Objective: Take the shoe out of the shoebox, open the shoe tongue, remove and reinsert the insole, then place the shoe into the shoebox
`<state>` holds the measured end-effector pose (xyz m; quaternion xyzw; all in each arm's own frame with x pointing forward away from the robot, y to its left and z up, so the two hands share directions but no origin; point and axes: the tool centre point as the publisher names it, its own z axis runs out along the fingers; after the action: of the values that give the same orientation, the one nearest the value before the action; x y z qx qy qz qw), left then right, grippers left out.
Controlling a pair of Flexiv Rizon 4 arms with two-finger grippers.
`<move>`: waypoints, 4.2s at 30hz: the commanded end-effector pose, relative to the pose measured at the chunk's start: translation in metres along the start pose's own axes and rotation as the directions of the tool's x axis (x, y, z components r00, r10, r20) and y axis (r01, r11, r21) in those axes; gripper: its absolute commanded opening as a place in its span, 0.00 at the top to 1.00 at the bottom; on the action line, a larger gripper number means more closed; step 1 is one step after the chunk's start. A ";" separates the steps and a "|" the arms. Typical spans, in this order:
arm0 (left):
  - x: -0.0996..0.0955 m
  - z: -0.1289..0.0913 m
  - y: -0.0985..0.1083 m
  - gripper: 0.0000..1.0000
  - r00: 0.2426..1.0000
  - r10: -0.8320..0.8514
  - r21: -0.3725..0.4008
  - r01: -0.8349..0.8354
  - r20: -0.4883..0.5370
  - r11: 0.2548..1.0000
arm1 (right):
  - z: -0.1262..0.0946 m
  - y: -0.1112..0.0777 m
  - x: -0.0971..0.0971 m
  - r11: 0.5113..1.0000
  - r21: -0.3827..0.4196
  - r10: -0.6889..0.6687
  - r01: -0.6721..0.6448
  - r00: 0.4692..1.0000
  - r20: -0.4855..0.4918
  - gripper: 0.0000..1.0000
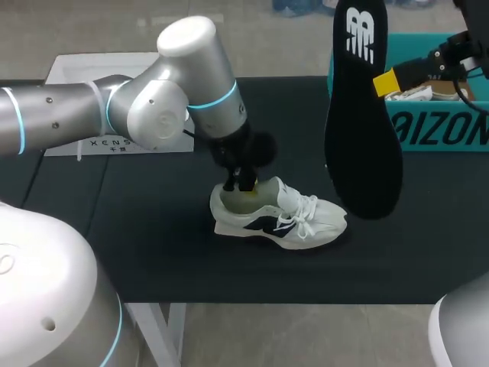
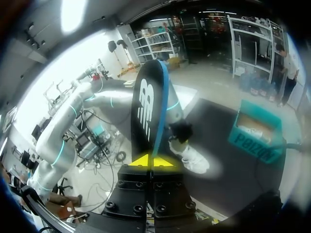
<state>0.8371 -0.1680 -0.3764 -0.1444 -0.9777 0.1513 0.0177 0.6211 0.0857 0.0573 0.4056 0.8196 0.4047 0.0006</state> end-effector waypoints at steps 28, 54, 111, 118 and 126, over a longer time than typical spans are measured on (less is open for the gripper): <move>-0.037 -0.072 -0.052 1.00 0.907 0.403 0.041 -0.401 -0.123 0.915 | 0.000 0.002 0.000 1.000 0.005 0.001 -0.001 1.000 0.000 1.00; -0.041 -0.042 -0.114 1.00 0.398 0.832 0.022 -0.898 -0.387 0.439 | 0.000 0.002 0.000 1.000 0.005 0.001 -0.001 1.000 0.000 1.00; -0.049 -0.004 -0.139 0.00 0.440 0.859 -0.034 -0.894 -0.263 0.447 | 0.000 0.002 0.000 1.000 0.005 0.001 -0.001 1.000 0.000 1.00; -0.064 -0.048 -0.134 0.00 0.467 0.882 -0.064 -0.880 0.067 0.471 | 0.000 0.002 0.000 1.000 0.005 0.001 -0.001 1.000 0.000 1.00; -0.062 -0.086 -0.097 0.00 0.452 0.765 0.040 -0.871 0.458 0.490 | 0.000 0.002 0.000 1.000 0.005 0.001 -0.001 1.000 0.000 1.00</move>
<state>0.8815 -0.2933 -0.2699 -0.6236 -0.7744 0.0983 -0.0428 0.6213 0.0858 0.0577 0.4055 0.8198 0.4042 0.0005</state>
